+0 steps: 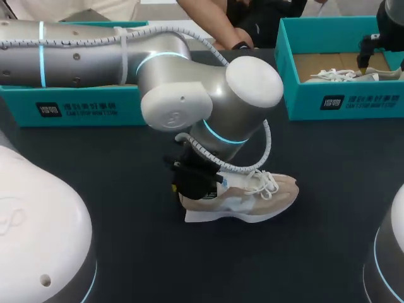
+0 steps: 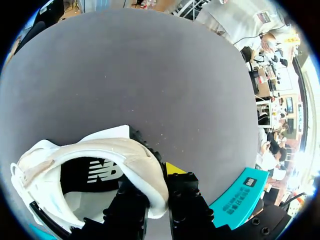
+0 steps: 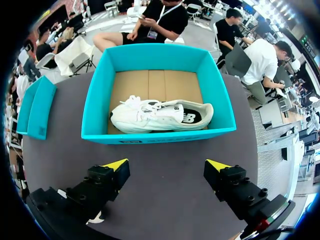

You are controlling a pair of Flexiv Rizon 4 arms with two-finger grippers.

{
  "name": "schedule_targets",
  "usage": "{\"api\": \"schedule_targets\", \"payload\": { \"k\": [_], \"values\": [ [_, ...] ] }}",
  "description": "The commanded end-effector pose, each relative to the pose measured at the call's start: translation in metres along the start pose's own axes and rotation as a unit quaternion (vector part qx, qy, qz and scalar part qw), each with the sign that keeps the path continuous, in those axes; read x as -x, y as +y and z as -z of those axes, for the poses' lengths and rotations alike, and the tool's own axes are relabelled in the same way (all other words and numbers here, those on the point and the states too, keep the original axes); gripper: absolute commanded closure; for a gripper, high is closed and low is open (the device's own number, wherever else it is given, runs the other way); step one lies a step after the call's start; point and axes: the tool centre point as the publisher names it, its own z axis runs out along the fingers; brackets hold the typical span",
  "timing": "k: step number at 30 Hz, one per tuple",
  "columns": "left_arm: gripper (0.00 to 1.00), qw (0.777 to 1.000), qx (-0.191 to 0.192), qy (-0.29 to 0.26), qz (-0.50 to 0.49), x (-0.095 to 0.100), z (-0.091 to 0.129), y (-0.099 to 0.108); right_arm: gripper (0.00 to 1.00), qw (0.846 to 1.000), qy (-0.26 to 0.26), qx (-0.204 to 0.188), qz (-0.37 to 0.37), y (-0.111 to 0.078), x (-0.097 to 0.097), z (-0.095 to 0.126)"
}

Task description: Take the shoe out of the shoebox, open the shoe tongue, remove and reinsert the insole, then place the shoe into the shoebox

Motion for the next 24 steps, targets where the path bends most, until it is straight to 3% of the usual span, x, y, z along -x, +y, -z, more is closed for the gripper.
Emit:
{"api": "schedule_targets", "payload": {
  "k": [1, 2, 5, 7, 9, 15, 24],
  "values": [
    [0.85, 1.000, -0.004, 0.001, -0.006, 0.004, -0.001, 0.002, 0.00, 1.000, 0.000, 0.001, -0.001, -0.001, 0.000, -0.001],
    [0.70, 1.000, -0.004, 0.001, -0.009, 0.005, -0.001, 0.002, 0.00, 1.000, 0.000, 0.001, -0.001, -0.001, 0.000, -0.001],
    [0.44, 1.000, -0.004, 0.000, -0.016, 0.005, 0.002, 0.002, 0.00, 1.000, 0.000, 0.001, -0.001, -0.001, 0.000, -0.001],
    [0.12, 1.000, -0.001, -0.001, -0.018, 0.005, 0.006, 0.001, 0.00, 1.000, 0.000, 0.001, -0.001, -0.001, 0.000, -0.001],
    [0.00, 1.000, 0.002, -0.004, -0.021, 0.004, 0.010, -0.001, 0.00, 1.000, 0.000, 0.001, -0.001, -0.001, 0.000, -0.001],
    [0.00, 0.999, 0.001, -0.044, 0.001, -0.005, 0.026, -0.001, 0.00, 1.000, 0.000, 0.001, -0.001, -0.001, 0.000, -0.001],
    [0.00, 0.989, 0.027, -0.132, 0.065, -0.026, 0.071, 0.006, 0.00, 1.000, 0.000, 0.001, -0.001, -0.001, 0.000, -0.001]
  ]
}}
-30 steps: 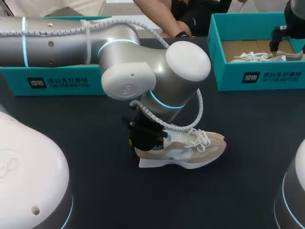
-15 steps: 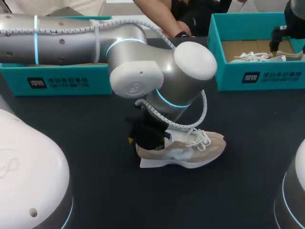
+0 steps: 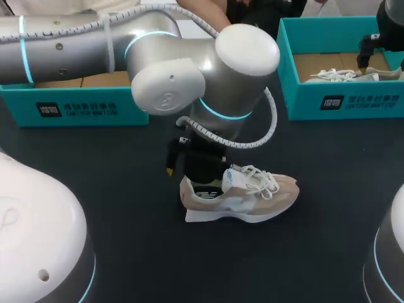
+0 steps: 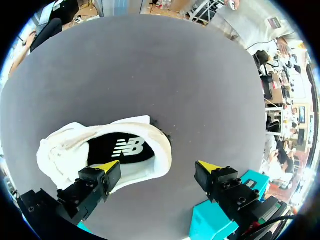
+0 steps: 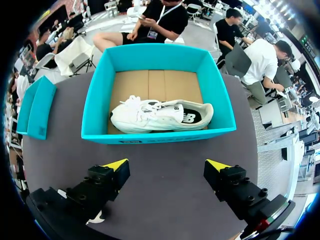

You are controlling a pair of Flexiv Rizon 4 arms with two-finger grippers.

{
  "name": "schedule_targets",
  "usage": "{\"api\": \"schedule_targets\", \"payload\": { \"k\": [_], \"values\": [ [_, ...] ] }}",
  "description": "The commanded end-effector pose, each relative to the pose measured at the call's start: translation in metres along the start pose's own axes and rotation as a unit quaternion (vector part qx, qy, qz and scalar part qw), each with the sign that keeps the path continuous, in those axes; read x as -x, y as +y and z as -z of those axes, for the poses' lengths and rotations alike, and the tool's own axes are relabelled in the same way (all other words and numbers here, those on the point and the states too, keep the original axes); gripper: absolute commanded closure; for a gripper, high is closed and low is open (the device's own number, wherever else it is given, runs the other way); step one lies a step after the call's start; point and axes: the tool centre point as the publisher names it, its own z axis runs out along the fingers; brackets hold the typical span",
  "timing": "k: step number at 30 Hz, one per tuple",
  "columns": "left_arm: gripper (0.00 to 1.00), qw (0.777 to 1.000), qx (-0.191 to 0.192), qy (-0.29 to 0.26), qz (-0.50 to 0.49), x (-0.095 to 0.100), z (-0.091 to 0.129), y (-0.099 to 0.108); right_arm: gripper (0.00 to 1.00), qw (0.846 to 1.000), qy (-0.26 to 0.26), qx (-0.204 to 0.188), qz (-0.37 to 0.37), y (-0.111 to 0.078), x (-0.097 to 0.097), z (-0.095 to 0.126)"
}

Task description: Take the shoe out of the shoebox, open the shoe tongue, remove and reinsert the insole, then place the shoe into the shoebox

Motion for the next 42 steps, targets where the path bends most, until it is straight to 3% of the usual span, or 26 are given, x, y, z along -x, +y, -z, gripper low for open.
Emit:
{"api": "schedule_targets", "payload": {
  "k": [1, 7, 10, 23, 24, 25, 27, 31, 33, 39, 42],
  "values": [
    [0.00, 0.997, 0.013, -0.073, 0.031, -0.032, 0.026, -0.002, 0.00, 1.000, 0.000, 0.001, -0.001, -0.001, 0.000, -0.001],
    [0.00, 0.986, 0.009, -0.132, 0.098, -0.044, 0.051, -0.003, 0.00, 1.000, 0.000, 0.001, -0.001, -0.001, 0.000, -0.001],
    [0.00, 0.983, -0.007, -0.133, 0.126, -0.049, 0.063, 0.000, 0.00, 1.000, 0.000, 0.001, -0.001, -0.001, 0.000, -0.001],
    [0.00, 0.983, -0.007, -0.133, 0.126, -0.049, 0.063, 0.000, 0.00, 1.000, 0.000, 0.001, -0.001, -0.001, 0.000, -0.001],
    [0.00, 0.964, -0.062, -0.196, 0.170, -0.054, 0.065, 0.000, 0.00, 1.000, 0.000, 0.001, -0.001, -0.001, 0.000, -0.001],
    [0.00, 0.952, -0.086, -0.231, 0.183, -0.058, 0.067, 0.000, 0.00, 1.000, 0.000, 0.001, -0.001, -0.001, 0.000, -0.001],
    [0.00, 0.943, -0.094, -0.221, 0.229, -0.062, 0.068, 0.000, 0.00, 1.000, 0.000, 0.001, -0.001, -0.001, 0.000, -0.001],
    [0.00, 0.912, -0.117, -0.270, 0.286, -0.073, 0.082, -0.004, 0.00, 1.000, 0.000, 0.001, -0.001, -0.001, 0.000, -0.001],
    [0.00, 0.889, -0.155, -0.289, 0.319, -0.078, 0.088, -0.010, 0.00, 1.000, 0.000, 0.001, -0.001, -0.001, 0.000, -0.001],
    [0.00, 0.847, -0.177, -0.322, 0.383, -0.085, 0.093, -0.032, 0.00, 1.000, 0.000, 0.001, -0.001, -0.001, 0.000, -0.001],
    [0.00, 0.807, -0.224, -0.348, 0.421, -0.090, 0.088, -0.039, 0.00, 1.000, 0.000, 0.001, -0.001, -0.001, 0.000, -0.001]
  ]
}}
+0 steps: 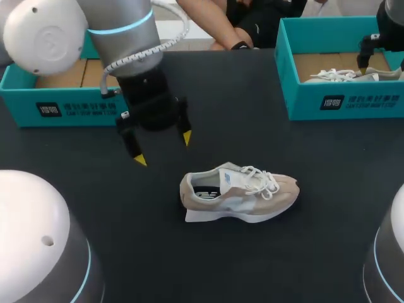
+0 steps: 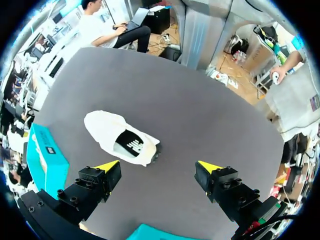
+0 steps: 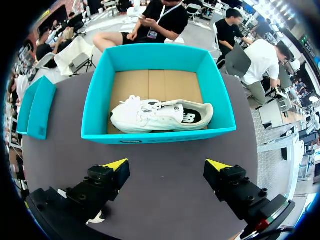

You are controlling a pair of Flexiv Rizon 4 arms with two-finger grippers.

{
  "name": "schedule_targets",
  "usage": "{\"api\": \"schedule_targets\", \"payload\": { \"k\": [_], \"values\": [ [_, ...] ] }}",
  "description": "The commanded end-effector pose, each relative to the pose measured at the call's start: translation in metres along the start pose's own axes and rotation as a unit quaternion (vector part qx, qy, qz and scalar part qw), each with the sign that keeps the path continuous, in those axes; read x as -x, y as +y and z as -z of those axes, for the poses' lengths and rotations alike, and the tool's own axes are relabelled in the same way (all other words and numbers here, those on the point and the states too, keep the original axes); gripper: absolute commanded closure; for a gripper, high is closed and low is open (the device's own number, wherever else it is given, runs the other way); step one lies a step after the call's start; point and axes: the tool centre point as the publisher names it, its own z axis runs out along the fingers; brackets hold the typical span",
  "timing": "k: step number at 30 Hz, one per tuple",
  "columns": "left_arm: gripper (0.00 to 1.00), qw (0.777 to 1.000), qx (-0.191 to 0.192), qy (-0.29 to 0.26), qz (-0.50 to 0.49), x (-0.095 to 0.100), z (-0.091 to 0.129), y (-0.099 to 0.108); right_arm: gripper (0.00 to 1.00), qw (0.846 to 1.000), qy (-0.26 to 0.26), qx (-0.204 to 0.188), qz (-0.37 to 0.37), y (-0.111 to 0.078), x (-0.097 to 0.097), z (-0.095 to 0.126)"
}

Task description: Take the shoe out of the shoebox, open the shoe tongue, remove and reinsert the insole, then place the shoe into the shoebox

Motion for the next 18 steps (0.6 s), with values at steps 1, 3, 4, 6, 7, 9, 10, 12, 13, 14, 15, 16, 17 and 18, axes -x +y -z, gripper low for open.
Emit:
{"api": "schedule_targets", "payload": {
  "k": [1, 3, 4, 6, 7, 9, 10, 12, 13, 14, 15, 16, 17, 18],
  "values": [
    [0.00, 0.965, -0.113, -0.189, 0.145, -0.0175, -0.0061, 0.0038, 0.00, 1.000, 0.000, 0.001, -0.001, -0.0007, -0.0004, -0.0007],
    [0.00, 0.959, -0.125, -0.195, 0.161, -0.0184, -0.0072, 0.0033, 0.00, 1.000, 0.000, 0.001, -0.001, -0.0007, -0.0004, -0.0007],
    [0.00, 0.957, -0.131, -0.196, 0.166, -0.0185, -0.0073, 0.0025, 0.00, 1.000, 0.000, 0.001, -0.001, -0.0007, -0.0004, -0.0007],
    [0.00, 0.955, -0.132, -0.201, 0.174, -0.0191, -0.0061, -0.0002, 0.00, 1.000, 0.000, 0.001, -0.001, -0.0007, -0.0004, -0.0007],
    [0.00, 0.955, -0.129, -0.202, 0.177, -0.0206, -0.0041, -0.0015, 0.00, 1.000, 0.000, 0.001, -0.001, -0.0007, -0.0004, -0.0007],
    [0.00, 0.954, -0.132, -0.202, 0.177, -0.0224, -0.0028, -0.0013, 0.00, 1.000, 0.000, 0.001, -0.001, -0.0007, -0.0004, -0.0007],
    [0.00, 0.954, -0.132, -0.202, 0.177, -0.0224, -0.0028, -0.0013, 0.00, 1.000, 0.000, 0.001, -0.001, -0.0007, -0.0004, -0.0007],
    [0.00, 0.954, -0.132, -0.202, 0.177, -0.0224, -0.0028, -0.0013, 0.00, 1.000, 0.000, 0.001, -0.001, -0.0007, -0.0004, -0.0007],
    [0.00, 0.954, -0.132, -0.202, 0.177, -0.0224, -0.0028, -0.0013, 0.00, 1.000, 0.000, 0.001, -0.001, -0.0007, -0.0004, -0.0007],
    [0.00, 0.954, -0.132, -0.202, 0.177, -0.0224, -0.0028, -0.0013, 0.00, 1.000, 0.000, 0.001, -0.001, -0.0007, -0.0004, -0.0007],
    [0.00, 0.954, -0.132, -0.202, 0.177, -0.0224, -0.0028, -0.0013, 0.00, 1.000, 0.000, 0.001, -0.001, -0.0007, -0.0004, -0.0007],
    [0.00, 0.954, -0.132, -0.202, 0.177, -0.0224, -0.0028, -0.0013, 0.00, 1.000, 0.000, 0.001, -0.001, -0.0007, -0.0004, -0.0007],
    [0.00, 0.954, -0.132, -0.202, 0.177, -0.0224, -0.0028, -0.0013, 0.00, 1.000, 0.000, 0.001, -0.001, -0.0007, -0.0004, -0.0007],
    [0.00, 0.954, -0.132, -0.202, 0.177, -0.0224, -0.0028, -0.0013, 0.00, 1.000, 0.000, 0.001, -0.001, -0.0007, -0.0004, -0.0007]
  ]
}}
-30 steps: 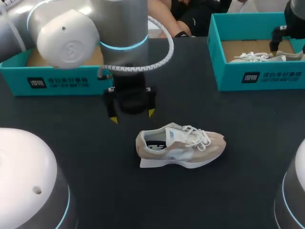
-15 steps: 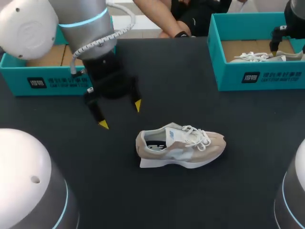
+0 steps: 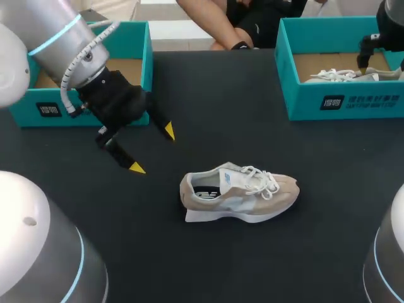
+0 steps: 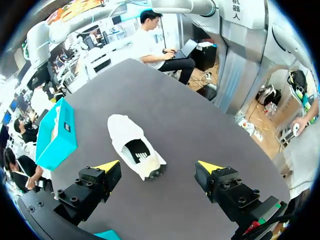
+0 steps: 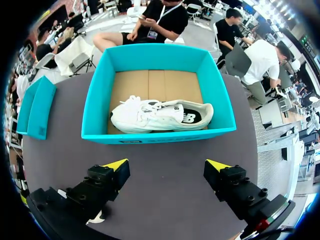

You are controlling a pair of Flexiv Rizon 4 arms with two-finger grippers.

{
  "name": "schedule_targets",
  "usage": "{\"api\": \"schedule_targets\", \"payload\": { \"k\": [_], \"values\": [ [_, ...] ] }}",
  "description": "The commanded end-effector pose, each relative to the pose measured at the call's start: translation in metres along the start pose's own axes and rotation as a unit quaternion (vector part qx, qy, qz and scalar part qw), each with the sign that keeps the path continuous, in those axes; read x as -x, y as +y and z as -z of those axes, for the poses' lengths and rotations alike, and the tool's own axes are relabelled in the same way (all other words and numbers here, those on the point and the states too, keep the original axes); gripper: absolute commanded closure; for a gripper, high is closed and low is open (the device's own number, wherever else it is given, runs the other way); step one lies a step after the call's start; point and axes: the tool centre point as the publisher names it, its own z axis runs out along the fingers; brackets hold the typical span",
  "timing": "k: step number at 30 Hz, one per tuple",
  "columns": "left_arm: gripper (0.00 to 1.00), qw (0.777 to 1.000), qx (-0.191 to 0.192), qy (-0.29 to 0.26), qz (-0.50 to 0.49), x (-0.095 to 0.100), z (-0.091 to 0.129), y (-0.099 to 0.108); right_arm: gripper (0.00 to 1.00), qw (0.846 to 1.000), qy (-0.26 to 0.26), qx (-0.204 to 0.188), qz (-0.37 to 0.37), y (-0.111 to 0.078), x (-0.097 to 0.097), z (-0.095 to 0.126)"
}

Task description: Take the shoe out of the shoebox, open the shoe tongue, remove and reinsert the insole, then place the shoe into the shoebox

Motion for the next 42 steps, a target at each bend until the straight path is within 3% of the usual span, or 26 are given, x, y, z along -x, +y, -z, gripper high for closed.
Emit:
{"api": "schedule_targets", "payload": {
  "k": [1, 4, 7, 8, 9, 12, 19, 29, 31, 39, 42],
  "values": [
    [0.00, 0.996, -0.004, -0.088, -0.001, -0.006, -0.002, 0.003, 0.00, 1.000, 0.000, 0.001, -0.001, -0.001, 0.000, -0.001],
    [0.00, 0.996, -0.004, -0.088, -0.001, -0.006, -0.002, 0.003, 0.00, 1.000, 0.000, 0.001, -0.001, -0.001, 0.000, -0.001],
    [0.00, 0.992, -0.051, -0.114, 0.028, -0.013, -0.021, 0.018, 0.00, 1.000, 0.000, 0.001, -0.001, -0.001, 0.000, -0.001],
    [0.00, 0.988, -0.083, -0.125, 0.042, -0.016, -0.025, 0.023, 0.00, 1.000, 0.000, 0.001, -0.001, -0.001, 0.000, -0.001],
    [0.00, 0.987, -0.065, -0.140, 0.050, -0.018, -0.029, 0.029, 0.00, 1.000, 0.000, 0.001, -0.001, -0.001, 0.000, -0.001],
    [0.00, 0.981, -0.068, -0.165, 0.074, -0.024, -0.038, 0.043, 0.00, 1.000, 0.000, 0.001, -0.001, -0.001, 0.000, -0.001],
    [0.00, 0.962, -0.118, -0.213, 0.125, -0.045, -0.058, 0.065, 0.00, 1.000, 0.000, 0.001, -0.001, -0.001, 0.000, -0.001],
    [0.00, 0.934, -0.117, -0.274, 0.195, -0.060, -0.077, 0.096, 0.00, 1.000, 0.000, 0.001, -0.001, -0.001, 0.000, -0.001],
    [0.00, 0.926, -0.134, -0.290, 0.201, -0.060, -0.078, 0.100, 0.00, 1.000, 0.000, 0.001, -0.001, -0.001, 0.000, -0.001],
    [0.00, 0.920, -0.170, -0.277, 0.218, -0.059, -0.091, 0.117, 0.00, 1.000, 0.000, 0.001, -0.001, -0.001, 0.000, -0.001],
    [0.00, 0.917, -0.201, -0.277, 0.204, -0.060, -0.092, 0.124, 0.00, 1.000, 0.000, 0.001, -0.001, -0.001, 0.000, -0.001]
  ]
}}
